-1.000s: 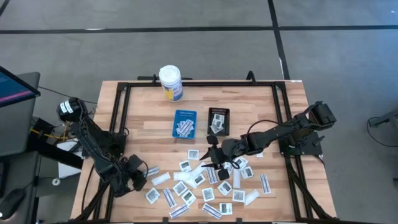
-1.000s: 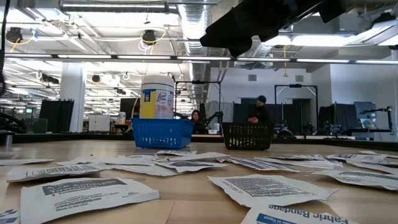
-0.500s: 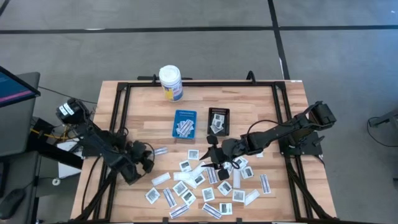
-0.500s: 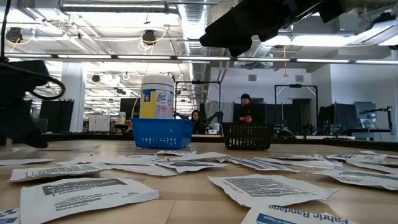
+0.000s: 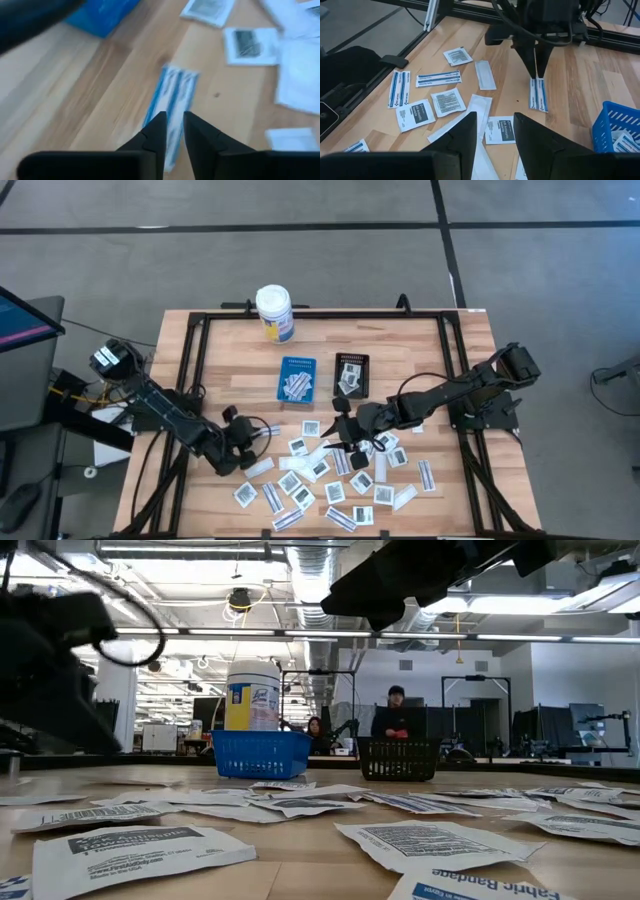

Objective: Pick & Place First Aid Supplies

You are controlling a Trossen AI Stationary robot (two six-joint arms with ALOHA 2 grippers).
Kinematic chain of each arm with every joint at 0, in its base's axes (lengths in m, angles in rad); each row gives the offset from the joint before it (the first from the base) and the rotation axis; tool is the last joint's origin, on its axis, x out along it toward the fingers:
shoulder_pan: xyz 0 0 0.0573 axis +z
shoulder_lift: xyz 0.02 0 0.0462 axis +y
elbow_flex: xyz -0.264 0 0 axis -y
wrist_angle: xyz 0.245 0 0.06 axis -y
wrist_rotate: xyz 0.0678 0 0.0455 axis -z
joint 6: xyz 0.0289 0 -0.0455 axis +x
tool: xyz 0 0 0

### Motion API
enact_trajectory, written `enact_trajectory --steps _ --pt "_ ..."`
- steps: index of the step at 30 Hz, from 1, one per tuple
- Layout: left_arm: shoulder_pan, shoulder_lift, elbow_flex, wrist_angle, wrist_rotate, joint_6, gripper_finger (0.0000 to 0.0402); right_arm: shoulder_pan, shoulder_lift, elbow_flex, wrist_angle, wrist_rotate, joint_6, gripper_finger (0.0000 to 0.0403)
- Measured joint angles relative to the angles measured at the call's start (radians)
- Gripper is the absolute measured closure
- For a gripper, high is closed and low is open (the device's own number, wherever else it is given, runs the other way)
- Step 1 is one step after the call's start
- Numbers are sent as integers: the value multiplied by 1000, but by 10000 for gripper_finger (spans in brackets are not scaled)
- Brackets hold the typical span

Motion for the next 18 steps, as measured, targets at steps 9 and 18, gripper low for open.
enact_trajectory --steps 9,18 --pt "24 0 14 -1 123 98 313 0 0 0 -2 0 6 280" --pt "22 -1 14 -5 140 206 330 0 0 0 -3 0 9 280"
